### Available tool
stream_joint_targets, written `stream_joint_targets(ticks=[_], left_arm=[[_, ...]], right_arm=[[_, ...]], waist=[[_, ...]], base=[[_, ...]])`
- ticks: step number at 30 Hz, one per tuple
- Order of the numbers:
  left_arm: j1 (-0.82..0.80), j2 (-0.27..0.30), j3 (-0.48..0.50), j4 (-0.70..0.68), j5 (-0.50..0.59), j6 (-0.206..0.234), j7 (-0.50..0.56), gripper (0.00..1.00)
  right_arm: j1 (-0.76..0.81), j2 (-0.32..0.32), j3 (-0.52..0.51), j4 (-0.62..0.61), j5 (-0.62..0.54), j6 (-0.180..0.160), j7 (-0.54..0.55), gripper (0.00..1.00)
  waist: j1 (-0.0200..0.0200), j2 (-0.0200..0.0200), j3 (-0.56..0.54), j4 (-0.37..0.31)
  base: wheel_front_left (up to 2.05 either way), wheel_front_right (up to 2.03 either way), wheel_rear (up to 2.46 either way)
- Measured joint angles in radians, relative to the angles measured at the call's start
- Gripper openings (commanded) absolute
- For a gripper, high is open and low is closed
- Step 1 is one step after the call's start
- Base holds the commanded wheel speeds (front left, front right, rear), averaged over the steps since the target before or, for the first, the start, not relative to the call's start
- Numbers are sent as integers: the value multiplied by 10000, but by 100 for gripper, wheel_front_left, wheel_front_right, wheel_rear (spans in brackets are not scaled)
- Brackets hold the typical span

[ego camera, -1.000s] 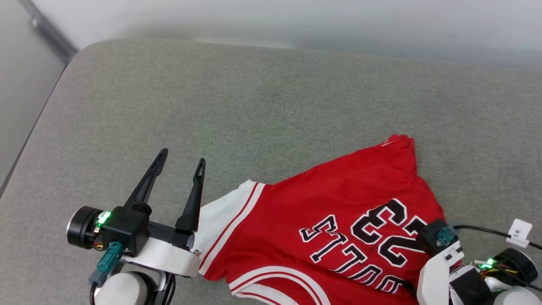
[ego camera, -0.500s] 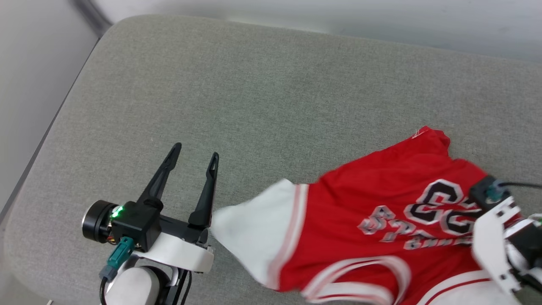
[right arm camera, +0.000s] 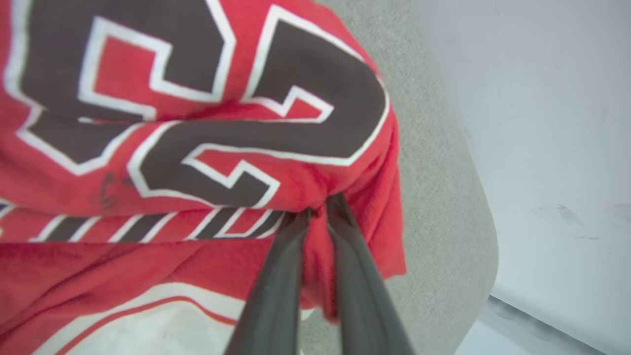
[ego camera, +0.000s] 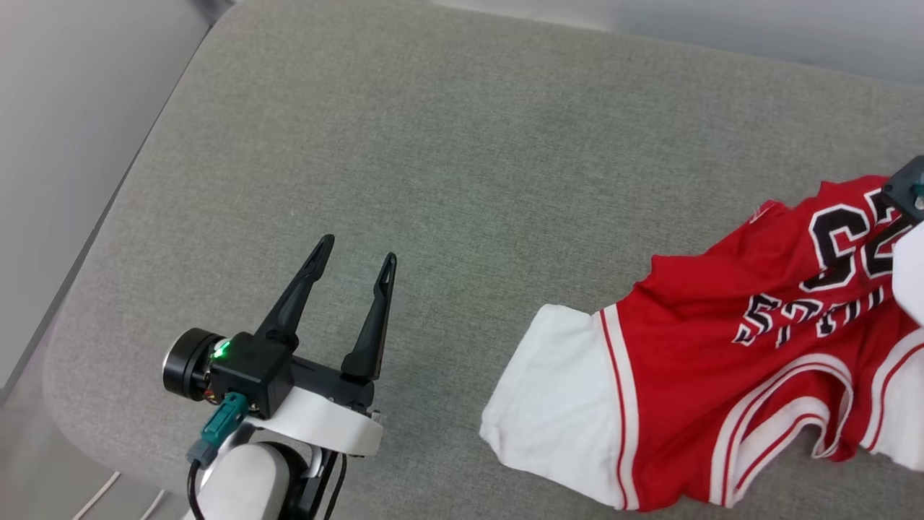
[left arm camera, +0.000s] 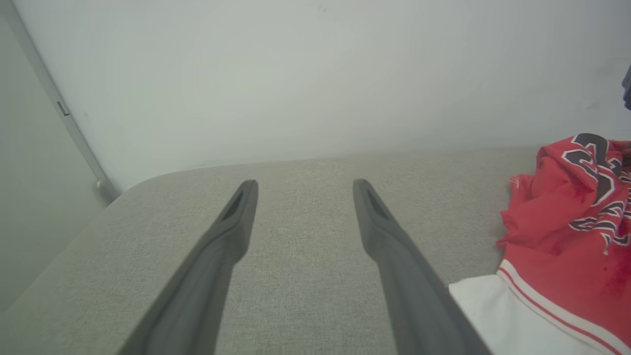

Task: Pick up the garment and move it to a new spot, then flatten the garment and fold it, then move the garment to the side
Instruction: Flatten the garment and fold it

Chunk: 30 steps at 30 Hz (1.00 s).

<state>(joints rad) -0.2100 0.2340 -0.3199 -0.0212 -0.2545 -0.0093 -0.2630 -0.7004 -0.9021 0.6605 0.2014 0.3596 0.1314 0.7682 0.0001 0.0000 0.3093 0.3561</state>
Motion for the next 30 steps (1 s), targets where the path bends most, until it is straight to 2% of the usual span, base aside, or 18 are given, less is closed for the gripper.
stream_joint_targets(ticks=[4,5,6,11,19,25,30], left_arm=[[-16,-194,92,104,140,-144,0,100],[-16,-224,123,125,161,-169,0,100],[-16,-247,167,138,180,-174,0,100],[12,-293,412,221,305,-288,0,100],[279,-295,786,291,316,-462,0,100],[660,-276,1185,211,194,-497,0,100],[1058,-192,1361,146,121,-529,0,100]], right_arm=[[-707,253,640,1197,127,0,-706,0],[-792,384,719,1515,224,0,-867,13],[-833,535,761,1806,280,0,-1078,100],[-985,1267,890,2892,481,-2,-1925,100],[-1006,2376,-98,3457,1532,-2,-3795,100],[-362,2857,-1346,3018,1843,-4,-5361,100],[787,3216,-2652,1998,1722,-4,-6307,100]], waist=[[0,0,104,163],[1,0,105,183],[0,0,93,189],[0,0,-100,52],[0,0,-712,-601],[-1,0,-1294,-1264],[-1,0,-1659,-1868]], base=[[0,0,0],[0,0,0],[0,0,0],[0,0,0],[0,0,0],[0,0,0],[0,0,0]])
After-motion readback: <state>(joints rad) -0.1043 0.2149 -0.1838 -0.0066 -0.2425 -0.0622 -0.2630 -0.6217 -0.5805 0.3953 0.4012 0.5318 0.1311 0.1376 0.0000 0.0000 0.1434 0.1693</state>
